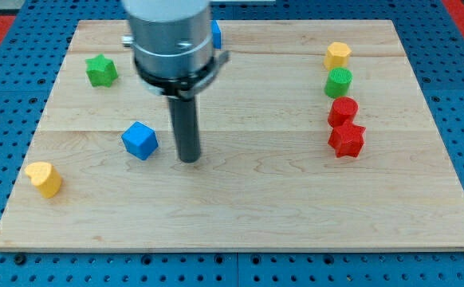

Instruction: Place the blue cube above the yellow hexagon

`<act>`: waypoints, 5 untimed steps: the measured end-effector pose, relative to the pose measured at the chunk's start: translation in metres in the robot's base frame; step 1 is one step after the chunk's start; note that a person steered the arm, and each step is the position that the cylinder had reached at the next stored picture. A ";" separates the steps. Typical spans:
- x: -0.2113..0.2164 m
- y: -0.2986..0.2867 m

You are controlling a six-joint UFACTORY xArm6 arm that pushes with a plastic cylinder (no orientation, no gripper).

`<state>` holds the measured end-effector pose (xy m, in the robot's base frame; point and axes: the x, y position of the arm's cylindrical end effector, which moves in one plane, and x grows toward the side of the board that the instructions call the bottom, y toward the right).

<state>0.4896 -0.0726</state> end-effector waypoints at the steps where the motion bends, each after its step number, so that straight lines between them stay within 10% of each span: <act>1: 0.024 -0.008; 5: -0.051 -0.057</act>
<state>0.4390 -0.1294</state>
